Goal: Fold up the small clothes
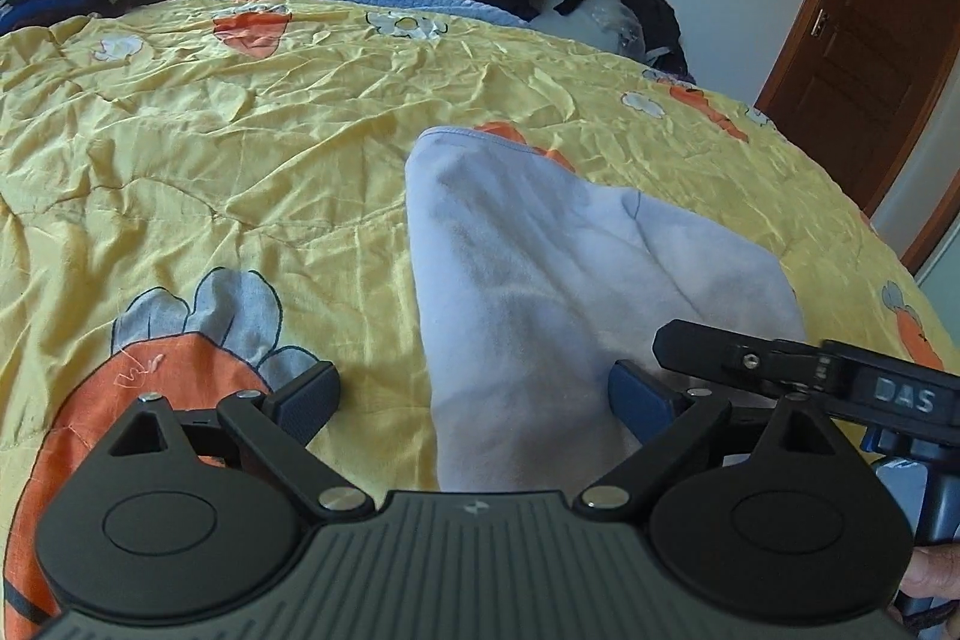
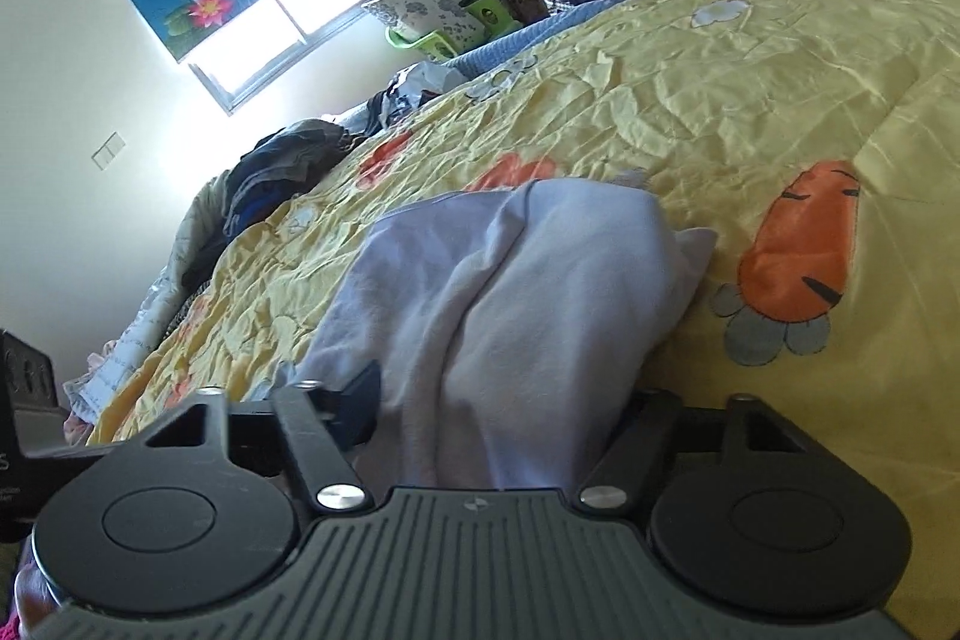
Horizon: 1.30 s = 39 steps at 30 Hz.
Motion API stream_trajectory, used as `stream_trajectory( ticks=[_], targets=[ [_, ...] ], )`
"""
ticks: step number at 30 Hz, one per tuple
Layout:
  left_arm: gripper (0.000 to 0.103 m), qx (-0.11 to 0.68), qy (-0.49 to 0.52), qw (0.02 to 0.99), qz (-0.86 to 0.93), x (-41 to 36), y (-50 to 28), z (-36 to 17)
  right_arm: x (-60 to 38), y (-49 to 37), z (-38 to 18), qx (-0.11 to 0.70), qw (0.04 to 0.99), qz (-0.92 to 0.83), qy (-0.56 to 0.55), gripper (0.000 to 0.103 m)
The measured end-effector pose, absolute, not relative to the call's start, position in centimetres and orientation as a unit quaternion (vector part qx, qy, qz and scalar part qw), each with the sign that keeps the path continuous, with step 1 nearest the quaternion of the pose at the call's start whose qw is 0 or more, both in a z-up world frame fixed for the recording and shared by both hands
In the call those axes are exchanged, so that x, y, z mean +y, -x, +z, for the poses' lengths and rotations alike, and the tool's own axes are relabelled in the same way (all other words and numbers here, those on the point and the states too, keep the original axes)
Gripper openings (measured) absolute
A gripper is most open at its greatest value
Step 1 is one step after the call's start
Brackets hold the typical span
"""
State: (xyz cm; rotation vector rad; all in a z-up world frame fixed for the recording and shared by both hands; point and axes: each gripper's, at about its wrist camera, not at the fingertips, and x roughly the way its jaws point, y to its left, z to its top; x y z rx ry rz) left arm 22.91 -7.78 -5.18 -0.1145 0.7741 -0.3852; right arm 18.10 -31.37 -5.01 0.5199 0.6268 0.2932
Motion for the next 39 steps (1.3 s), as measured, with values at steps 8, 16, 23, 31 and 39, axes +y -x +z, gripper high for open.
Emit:
stream_trajectory(
  ticks=[8, 16, 23, 31, 39],
  targets=[
    [0.031, 0.337, 0.015, 0.920, -0.200, -9.4, -21.0, -4.2, -31.3, -17.7, -5.0, 0.296, 0.905, 0.131, -0.277, 0.035],
    [0.043, 0.333, -0.008, 0.928, -0.168, -9.4, -20.0, -3.3, -29.4, -15.2, -3.1, 0.292, 0.939, 0.042, -0.179, 0.064],
    [0.057, 0.331, -0.023, 0.932, -0.148, -9.0, -17.8, -2.5, -27.7, -10.0, -1.1, 0.278, 0.954, 0.049, -0.098, 0.071],
    [0.065, 0.337, -0.030, 0.932, -0.129, -8.0, -14.4, -2.3, -26.8, -6.8, -2.3, 0.311, 0.946, 0.029, -0.086, 0.077],
    [0.090, 0.359, -0.031, 0.928, -0.094, -6.8, -9.7, -3.0, -24.8, -1.4, -1.1, 0.307, 0.950, 0.017, -0.055, 0.100]
  ],
)
